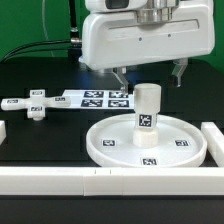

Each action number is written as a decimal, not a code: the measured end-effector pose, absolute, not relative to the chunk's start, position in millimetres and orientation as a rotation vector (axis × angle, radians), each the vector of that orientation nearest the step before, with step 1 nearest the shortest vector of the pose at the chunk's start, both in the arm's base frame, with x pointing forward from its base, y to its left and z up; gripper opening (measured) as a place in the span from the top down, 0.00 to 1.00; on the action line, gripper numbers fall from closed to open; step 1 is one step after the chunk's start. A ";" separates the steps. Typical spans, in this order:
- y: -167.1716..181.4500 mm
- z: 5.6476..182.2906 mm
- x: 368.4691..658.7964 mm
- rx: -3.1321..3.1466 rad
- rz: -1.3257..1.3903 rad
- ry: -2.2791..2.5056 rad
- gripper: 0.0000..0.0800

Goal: Assemble round table

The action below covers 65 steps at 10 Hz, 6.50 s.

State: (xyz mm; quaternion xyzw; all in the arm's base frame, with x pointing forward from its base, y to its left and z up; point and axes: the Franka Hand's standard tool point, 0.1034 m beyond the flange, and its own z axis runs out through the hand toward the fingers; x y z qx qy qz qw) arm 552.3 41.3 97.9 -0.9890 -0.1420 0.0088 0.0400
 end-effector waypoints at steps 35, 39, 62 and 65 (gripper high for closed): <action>32.1 81.5 548.2 -1.934 0.232 2.199 0.49; 40.9 83.5 551.3 -2.042 0.233 2.118 0.25; 50.7 84.0 558.8 -2.934 -0.077 -0.829 0.19; 48.5 82.1 557.6 -2.830 -0.077 -1.223 0.19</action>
Offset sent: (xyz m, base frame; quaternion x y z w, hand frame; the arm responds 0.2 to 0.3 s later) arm -0.0030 -0.0109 -0.0044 -0.0117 0.0220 -0.0203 0.9995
